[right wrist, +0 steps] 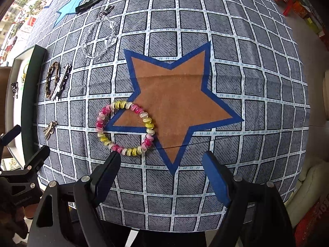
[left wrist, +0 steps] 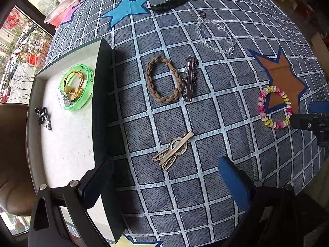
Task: Organize jewelry
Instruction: 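Move both open tools back over the remaining jewelry on the table, then grasp the pink-and-yellow beaded bracelet with the right tool while the left tool grasps the beige hair clip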
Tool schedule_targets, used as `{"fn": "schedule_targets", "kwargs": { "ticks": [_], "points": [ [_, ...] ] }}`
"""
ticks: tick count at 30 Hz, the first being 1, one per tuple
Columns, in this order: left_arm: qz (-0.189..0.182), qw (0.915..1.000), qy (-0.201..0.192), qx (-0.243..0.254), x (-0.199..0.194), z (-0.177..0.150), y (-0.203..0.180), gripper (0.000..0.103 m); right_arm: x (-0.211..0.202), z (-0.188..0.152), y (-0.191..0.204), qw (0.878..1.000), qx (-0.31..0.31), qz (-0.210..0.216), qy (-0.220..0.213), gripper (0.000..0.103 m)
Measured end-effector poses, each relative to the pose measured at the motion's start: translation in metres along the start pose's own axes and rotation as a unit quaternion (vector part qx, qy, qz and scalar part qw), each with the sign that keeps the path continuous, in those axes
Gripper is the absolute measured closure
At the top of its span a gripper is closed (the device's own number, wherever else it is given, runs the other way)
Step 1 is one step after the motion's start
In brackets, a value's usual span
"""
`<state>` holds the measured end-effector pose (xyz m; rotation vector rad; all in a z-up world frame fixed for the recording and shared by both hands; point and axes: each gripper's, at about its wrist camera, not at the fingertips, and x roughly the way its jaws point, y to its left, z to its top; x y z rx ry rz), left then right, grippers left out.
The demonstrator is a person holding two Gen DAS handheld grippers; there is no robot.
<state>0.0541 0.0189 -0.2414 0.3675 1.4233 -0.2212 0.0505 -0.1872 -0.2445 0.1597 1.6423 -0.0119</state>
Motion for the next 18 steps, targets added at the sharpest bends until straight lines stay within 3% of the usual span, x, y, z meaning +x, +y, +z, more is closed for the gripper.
{"fn": "schedule_targets", "kwargs": {
  "ticks": [9,18],
  "points": [
    [0.002,0.9999,0.011,0.008,0.02,0.002,-0.007,0.0,0.02,0.014,0.0,1.0,-0.022,-0.018,0.0,0.019],
    [-0.022,0.9997,0.011,-0.002,0.025,0.005,-0.005,0.0,0.029,0.033,0.035,0.997,-0.05,-0.051,-0.008,0.019]
  ]
}}
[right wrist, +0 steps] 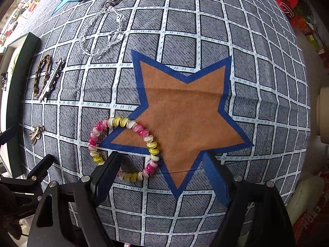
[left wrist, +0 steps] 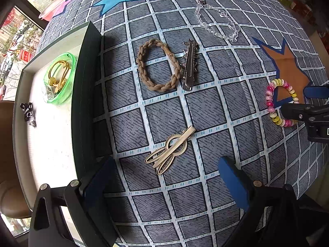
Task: Organize jewelry
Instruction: 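Grasp the pink-and-yellow beaded bracelet with the right tool while the left tool grasps the beige hair clip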
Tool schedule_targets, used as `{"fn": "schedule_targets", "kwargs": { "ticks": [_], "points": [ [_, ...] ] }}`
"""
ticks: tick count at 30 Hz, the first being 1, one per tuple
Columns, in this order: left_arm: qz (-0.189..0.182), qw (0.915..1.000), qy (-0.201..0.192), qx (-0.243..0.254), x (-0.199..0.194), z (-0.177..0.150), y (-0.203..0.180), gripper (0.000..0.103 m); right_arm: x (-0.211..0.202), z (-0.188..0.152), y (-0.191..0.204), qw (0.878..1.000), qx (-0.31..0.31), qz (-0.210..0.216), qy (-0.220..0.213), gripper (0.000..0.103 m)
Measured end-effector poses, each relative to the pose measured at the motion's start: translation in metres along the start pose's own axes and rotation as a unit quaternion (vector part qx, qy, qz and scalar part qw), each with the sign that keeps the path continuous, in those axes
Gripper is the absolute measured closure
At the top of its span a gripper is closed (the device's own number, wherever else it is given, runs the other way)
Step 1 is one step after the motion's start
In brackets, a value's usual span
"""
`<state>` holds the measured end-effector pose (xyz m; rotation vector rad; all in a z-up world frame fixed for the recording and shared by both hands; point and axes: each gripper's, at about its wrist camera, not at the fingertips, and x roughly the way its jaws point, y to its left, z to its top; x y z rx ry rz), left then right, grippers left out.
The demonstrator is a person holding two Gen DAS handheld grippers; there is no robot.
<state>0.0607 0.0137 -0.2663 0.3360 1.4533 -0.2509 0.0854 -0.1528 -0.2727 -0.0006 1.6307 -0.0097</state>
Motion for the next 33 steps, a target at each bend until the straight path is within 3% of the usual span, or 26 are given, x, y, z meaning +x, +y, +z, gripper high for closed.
{"fn": "schedule_targets", "kwargs": {
  "ticks": [6,9,10,14,15,16,17,23,33],
  "points": [
    [-0.031,0.9994,-0.008,0.014,-0.006,-0.012,-0.007,0.03,0.003,0.003,0.033,1.0,-0.025,-0.001,-0.013,0.034],
    [-0.035,0.9989,-0.011,0.028,-0.009,-0.011,-0.012,0.056,-0.001,0.003,0.046,0.999,-0.036,-0.001,-0.02,0.05],
    [-0.037,0.9987,-0.01,0.033,-0.009,-0.01,-0.013,0.073,-0.002,0.002,0.053,0.999,-0.038,-0.001,-0.021,0.059],
    [-0.052,0.9982,-0.003,0.028,-0.01,-0.008,-0.012,0.077,-0.007,-0.001,0.063,0.999,-0.042,0.001,-0.021,0.081],
    [-0.057,0.9981,-0.004,0.022,-0.011,-0.009,-0.011,0.077,-0.007,0.0,0.064,0.999,-0.04,0.003,-0.02,0.093],
    [-0.063,0.9979,-0.004,0.014,-0.013,-0.01,-0.009,0.08,-0.01,-0.002,0.066,0.999,-0.036,0.005,-0.019,0.093],
    [-0.073,0.9973,-0.002,0.005,-0.016,-0.008,-0.008,0.097,-0.008,-0.001,0.065,0.999,-0.032,0.009,-0.019,0.093],
    [-0.115,0.9926,-0.003,-0.039,-0.041,-0.014,0.018,0.097,-0.012,0.001,0.049,0.999,0.001,0.048,-0.022,0.093],
    [-0.125,0.991,-0.016,-0.046,-0.066,-0.026,0.028,0.097,-0.039,0.0,0.047,0.996,0.025,0.078,-0.04,0.093]
  ]
}}
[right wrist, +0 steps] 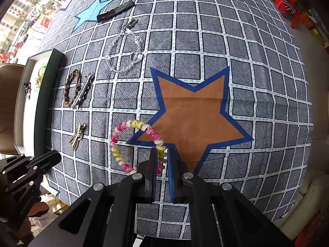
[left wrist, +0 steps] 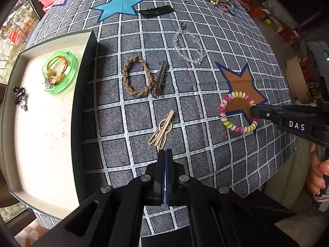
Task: Organize jewelry
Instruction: 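Grasp the pink-and-yellow beaded bracelet with the right tool while the left tool grasps the beige hair clip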
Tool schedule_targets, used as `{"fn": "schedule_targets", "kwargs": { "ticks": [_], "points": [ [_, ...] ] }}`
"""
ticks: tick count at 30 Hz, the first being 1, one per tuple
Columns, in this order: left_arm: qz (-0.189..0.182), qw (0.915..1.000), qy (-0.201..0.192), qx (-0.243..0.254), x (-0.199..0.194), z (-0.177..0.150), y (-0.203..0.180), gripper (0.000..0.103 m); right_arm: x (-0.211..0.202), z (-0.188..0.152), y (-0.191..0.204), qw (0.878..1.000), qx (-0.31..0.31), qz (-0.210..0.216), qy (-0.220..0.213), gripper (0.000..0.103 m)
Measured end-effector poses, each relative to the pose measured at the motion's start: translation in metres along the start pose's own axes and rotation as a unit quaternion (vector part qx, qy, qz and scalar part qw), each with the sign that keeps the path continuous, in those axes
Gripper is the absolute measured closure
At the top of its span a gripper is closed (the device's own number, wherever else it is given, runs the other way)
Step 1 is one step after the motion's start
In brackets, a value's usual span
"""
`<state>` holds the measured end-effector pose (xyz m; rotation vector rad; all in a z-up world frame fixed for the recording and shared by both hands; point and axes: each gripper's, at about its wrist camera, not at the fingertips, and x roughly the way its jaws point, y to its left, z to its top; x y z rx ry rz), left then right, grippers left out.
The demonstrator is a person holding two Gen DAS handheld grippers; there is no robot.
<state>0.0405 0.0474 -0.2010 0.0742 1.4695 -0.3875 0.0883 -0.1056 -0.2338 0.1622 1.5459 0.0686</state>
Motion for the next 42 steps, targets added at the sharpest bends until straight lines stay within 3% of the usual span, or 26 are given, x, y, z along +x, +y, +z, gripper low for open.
{"fn": "schedule_targets", "kwargs": {
  "ticks": [5,9,13,14,15,16,21,26,28,31,36,39,40,41,42],
  "points": [
    [0.078,0.9961,-0.01,0.039,0.009,0.009,-0.02,0.096,-0.01,-0.003,-0.002,1.0,0.007,0.003,-0.001,0.093],
    [0.085,0.9949,-0.01,0.054,0.011,0.013,-0.029,0.096,-0.021,-0.006,-0.007,1.0,0.01,0.005,0.0,0.093],
    [0.083,0.9943,-0.018,0.065,0.011,0.015,-0.039,0.096,-0.035,-0.024,-0.048,1.0,0.006,0.004,-0.001,0.093],
    [0.084,0.9942,-0.018,0.066,0.012,0.015,-0.039,0.077,-0.036,-0.026,-0.052,1.0,0.005,0.003,-0.002,0.093],
    [0.084,0.994,-0.013,0.068,0.013,0.014,-0.04,0.051,-0.038,-0.027,-0.052,1.0,0.004,0.002,-0.001,0.093],
    [0.092,0.9934,-0.009,0.067,0.015,0.014,-0.041,0.0,-0.044,-0.034,-0.061,1.0,0.004,0.002,-0.001,0.093],
    [0.121,0.9867,-0.037,0.103,0.023,0.013,-0.054,0.0,-0.053,-0.038,-0.062,1.0,-0.001,-0.004,-0.004,0.093],
    [0.133,0.9844,-0.024,0.113,0.051,0.019,-0.052,0.0,-0.056,-0.04,-0.062,1.0,-0.004,-0.007,-0.002,0.093],
    [0.128,0.985,-0.016,0.115,0.063,0.021,-0.045,0.0,-0.057,-0.04,-0.06,1.0,-0.007,-0.01,-0.002,0.093],
    [0.127,0.985,-0.01,0.117,0.076,0.024,-0.04,0.012,-0.059,-0.042,-0.058,1.0,-0.011,-0.014,-0.004,0.093],
    [0.093,0.9909,-0.01,0.096,0.087,0.027,-0.034,0.012,-0.062,-0.048,-0.059,1.0,-0.012,-0.018,-0.002,0.093],
    [0.078,0.9922,-0.019,0.095,0.086,0.025,-0.034,0.029,-0.063,-0.05,-0.057,1.0,-0.014,-0.02,0.001,0.093],
    [0.076,0.9917,-0.023,0.101,0.083,0.022,-0.034,0.047,-0.063,-0.05,-0.056,1.0,-0.014,-0.021,0.001,0.093],
    [0.074,0.9913,-0.025,0.106,0.081,0.021,-0.036,0.07,-0.064,-0.05,-0.055,1.0,-0.015,-0.022,0.001,0.093],
    [0.073,0.9911,-0.023,0.109,0.082,0.023,-0.037,0.079,-0.065,-0.05,-0.054,1.0,-0.017,-0.022,0.0,0.093]
  ]
}}
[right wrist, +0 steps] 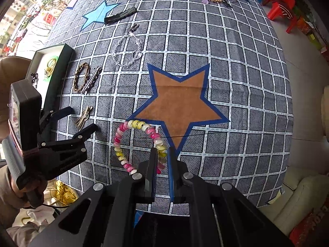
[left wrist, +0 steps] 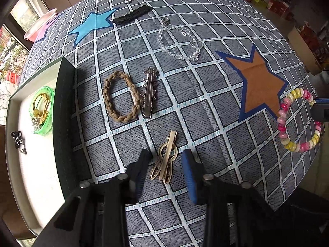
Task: Organize jewelry
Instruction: 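Grasp the pink-and-yellow beaded bracelet with the right tool while the left tool grasps the beige hair clip, then carry the beaded bracelet and beige hair clip over the white tray with both tools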
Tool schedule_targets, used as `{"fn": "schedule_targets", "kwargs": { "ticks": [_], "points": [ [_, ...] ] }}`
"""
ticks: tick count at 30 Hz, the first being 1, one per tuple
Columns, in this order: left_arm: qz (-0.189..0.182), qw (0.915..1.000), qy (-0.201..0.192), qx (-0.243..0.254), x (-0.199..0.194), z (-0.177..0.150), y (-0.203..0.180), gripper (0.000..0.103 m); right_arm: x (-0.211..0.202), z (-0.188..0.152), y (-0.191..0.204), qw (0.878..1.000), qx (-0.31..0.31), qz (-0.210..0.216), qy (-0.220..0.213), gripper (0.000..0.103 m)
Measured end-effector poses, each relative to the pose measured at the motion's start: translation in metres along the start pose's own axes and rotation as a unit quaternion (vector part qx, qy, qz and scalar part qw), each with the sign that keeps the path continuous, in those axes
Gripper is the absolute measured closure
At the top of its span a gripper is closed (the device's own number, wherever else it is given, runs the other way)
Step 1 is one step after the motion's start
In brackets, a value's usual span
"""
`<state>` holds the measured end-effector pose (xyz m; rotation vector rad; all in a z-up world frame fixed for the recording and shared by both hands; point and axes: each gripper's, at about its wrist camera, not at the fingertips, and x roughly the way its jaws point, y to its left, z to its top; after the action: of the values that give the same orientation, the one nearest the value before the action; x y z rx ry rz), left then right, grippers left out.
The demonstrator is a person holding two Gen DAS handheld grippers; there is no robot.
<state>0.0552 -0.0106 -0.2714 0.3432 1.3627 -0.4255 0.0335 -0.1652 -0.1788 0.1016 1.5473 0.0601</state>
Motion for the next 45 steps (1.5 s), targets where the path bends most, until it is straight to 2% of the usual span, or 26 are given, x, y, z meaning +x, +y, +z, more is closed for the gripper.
{"fn": "schedule_targets", "kwargs": {
  "ticks": [3,4,10,16,21,26,35,41,43,45],
  "points": [
    [-0.012,0.9998,0.001,-0.014,0.003,0.001,0.008,0.08,-0.001,0.002,0.005,1.0,-0.007,-0.002,0.0,0.093],
    [-0.018,0.9996,0.0,-0.021,0.002,0.002,0.009,0.096,-0.001,0.003,0.007,1.0,-0.01,-0.003,0.0,0.093],
    [-0.043,0.9976,-0.019,-0.05,-0.014,0.009,0.013,0.096,-0.003,0.009,0.016,1.0,-0.02,-0.002,-0.003,0.093],
    [-0.06,0.9939,-0.051,-0.077,-0.06,0.008,0.023,0.096,-0.007,0.019,0.027,1.0,-0.026,0.0,-0.012,0.093],
    [-0.076,0.9862,-0.085,-0.12,-0.102,-0.009,0.058,0.096,-0.013,0.029,0.043,0.999,-0.038,0.006,-0.023,0.093],
    [-0.081,0.978,-0.102,-0.163,-0.129,-0.025,0.095,0.096,-0.016,0.04,0.064,0.998,-0.054,0.019,-0.032,0.093],
    [-0.057,0.967,-0.111,-0.222,-0.15,-0.061,0.148,0.096,-0.021,0.062,0.121,0.992,-0.104,0.05,-0.045,0.093],
    [-0.061,0.9577,-0.115,-0.257,-0.159,-0.084,0.177,0.096,-0.018,0.072,0.161,0.988,-0.133,0.067,-0.045,0.093],
    [-0.045,0.9576,-0.124,-0.256,-0.167,-0.086,0.178,0.096,-0.017,0.072,0.167,0.987,-0.137,0.071,-0.043,0.093],
    [-0.005,0.9577,-0.14,-0.251,-0.178,-0.085,0.174,0.096,-0.016,0.07,0.17,0.987,-0.137,0.074,-0.041,0.093]
  ]
}}
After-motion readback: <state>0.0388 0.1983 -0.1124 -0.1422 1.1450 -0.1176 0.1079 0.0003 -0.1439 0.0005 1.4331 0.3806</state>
